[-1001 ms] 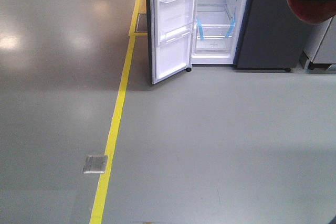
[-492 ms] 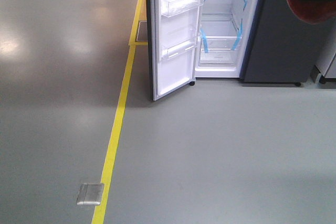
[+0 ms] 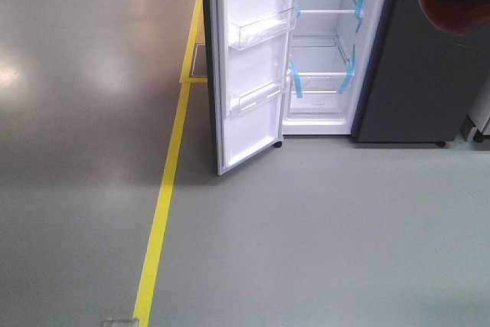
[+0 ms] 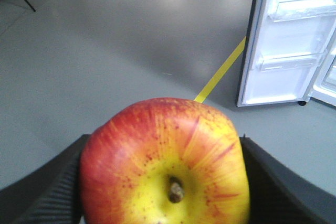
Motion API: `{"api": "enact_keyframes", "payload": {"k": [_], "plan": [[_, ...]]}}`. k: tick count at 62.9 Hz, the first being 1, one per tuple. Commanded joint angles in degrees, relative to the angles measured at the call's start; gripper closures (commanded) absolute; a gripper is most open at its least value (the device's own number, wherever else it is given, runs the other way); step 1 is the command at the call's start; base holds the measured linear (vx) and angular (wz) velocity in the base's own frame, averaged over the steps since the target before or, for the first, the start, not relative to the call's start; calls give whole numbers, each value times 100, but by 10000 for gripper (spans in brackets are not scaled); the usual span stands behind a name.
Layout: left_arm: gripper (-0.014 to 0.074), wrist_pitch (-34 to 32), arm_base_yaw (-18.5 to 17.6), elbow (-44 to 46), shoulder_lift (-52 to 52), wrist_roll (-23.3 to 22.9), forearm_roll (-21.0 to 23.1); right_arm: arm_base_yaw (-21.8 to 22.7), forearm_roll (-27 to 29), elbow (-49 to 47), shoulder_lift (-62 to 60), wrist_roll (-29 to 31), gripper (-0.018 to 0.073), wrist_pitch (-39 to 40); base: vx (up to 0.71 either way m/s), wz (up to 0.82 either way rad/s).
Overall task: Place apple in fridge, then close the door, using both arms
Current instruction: 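Drive up to the open fridge door, apple held in right gripper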
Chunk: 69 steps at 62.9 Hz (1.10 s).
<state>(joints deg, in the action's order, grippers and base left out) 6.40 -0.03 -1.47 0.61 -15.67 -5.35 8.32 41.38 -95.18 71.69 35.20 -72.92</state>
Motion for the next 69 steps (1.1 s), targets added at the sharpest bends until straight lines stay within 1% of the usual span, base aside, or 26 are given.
{"api": "enact_keyframes", "payload": {"k": [1, 69], "plan": [[603, -432, 3, -124, 34, -27, -2, 14, 285, -161, -126, 72, 515, 308, 33, -5], [603, -432, 3, -124, 34, -27, -2, 14, 285, -161, -126, 72, 515, 308, 28, -1]]}}
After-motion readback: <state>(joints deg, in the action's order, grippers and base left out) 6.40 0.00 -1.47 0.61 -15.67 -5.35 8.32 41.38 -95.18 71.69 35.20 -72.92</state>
